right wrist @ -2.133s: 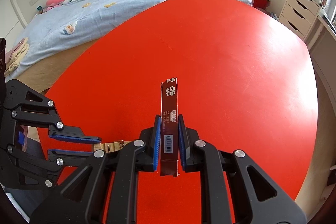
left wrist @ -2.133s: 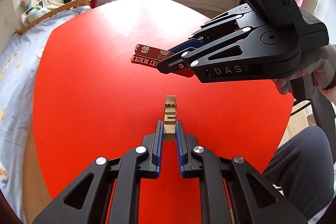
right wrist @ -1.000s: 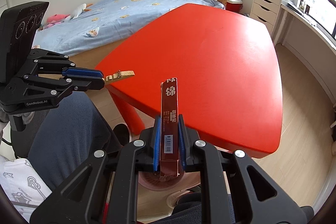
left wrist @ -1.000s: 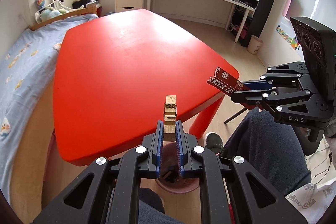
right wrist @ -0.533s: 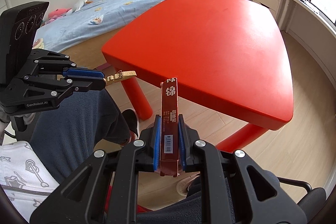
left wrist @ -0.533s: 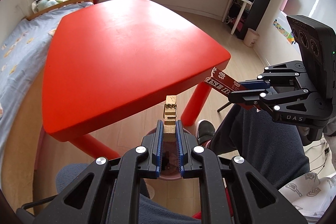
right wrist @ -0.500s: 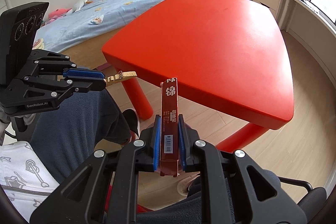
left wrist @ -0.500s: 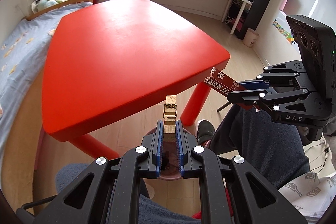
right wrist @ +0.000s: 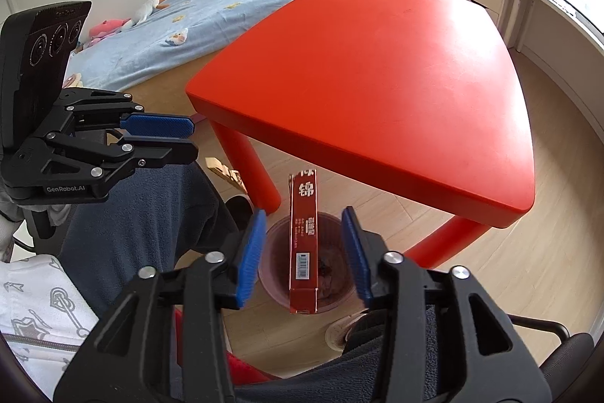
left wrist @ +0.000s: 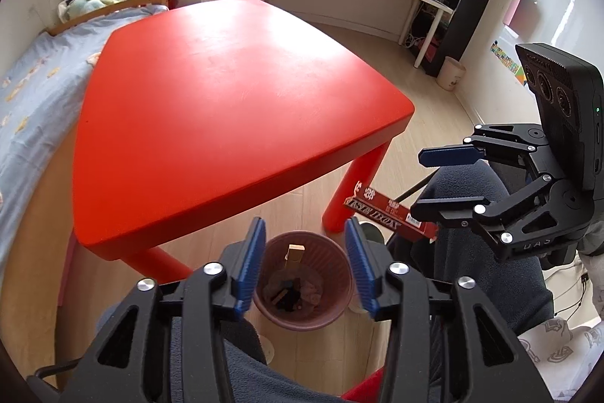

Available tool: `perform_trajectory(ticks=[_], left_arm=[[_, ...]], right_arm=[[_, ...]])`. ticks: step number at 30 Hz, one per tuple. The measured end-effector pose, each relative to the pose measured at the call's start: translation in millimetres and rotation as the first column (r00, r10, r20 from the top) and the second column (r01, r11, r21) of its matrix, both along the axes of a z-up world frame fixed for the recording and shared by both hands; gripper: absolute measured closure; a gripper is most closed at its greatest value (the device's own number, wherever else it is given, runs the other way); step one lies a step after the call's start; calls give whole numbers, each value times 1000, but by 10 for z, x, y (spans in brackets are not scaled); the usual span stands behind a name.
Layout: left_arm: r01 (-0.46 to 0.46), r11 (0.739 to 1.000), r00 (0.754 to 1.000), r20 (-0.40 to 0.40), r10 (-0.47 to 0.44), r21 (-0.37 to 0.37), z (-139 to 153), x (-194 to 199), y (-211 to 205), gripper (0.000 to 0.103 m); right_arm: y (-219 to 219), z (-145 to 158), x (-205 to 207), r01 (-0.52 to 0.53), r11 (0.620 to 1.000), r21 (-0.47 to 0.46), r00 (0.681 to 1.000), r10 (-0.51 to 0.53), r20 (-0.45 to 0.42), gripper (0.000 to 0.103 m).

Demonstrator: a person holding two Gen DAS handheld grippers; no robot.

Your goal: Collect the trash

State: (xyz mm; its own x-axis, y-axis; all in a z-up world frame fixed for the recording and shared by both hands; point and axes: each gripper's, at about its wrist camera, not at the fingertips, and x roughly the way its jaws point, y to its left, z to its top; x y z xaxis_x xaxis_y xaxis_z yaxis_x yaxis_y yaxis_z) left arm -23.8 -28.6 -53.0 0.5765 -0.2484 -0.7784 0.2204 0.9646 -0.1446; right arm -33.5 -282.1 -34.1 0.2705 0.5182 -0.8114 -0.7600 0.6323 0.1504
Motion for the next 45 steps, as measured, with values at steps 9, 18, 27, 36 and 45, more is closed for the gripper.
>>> perform_trajectory(ticks=[9, 18, 27, 36, 45], left_arm=[[-47, 999, 999, 2, 47, 0, -15, -6, 51, 8], [-78, 997, 997, -10, 78, -27, -2, -11, 105, 7], [-74, 997, 997, -14, 74, -22, 61, 53, 134, 7], [-114, 993, 992, 61, 114, -7, 362, 359, 287, 7], [-163, 987, 978, 132, 161, 4, 664, 597, 373, 6]], right_arm=[[-49, -16, 24, 44, 999, 13, 999, -43, -15, 3], [-57, -21, 60, 88, 996, 17, 995, -87, -46, 3], [-25, 119, 167, 112, 994, 18, 994, -112, -14, 3], [60, 531, 523, 156, 985, 70, 984, -161, 78, 3], [120, 859, 826, 162, 980, 117, 975, -177, 137, 3]])
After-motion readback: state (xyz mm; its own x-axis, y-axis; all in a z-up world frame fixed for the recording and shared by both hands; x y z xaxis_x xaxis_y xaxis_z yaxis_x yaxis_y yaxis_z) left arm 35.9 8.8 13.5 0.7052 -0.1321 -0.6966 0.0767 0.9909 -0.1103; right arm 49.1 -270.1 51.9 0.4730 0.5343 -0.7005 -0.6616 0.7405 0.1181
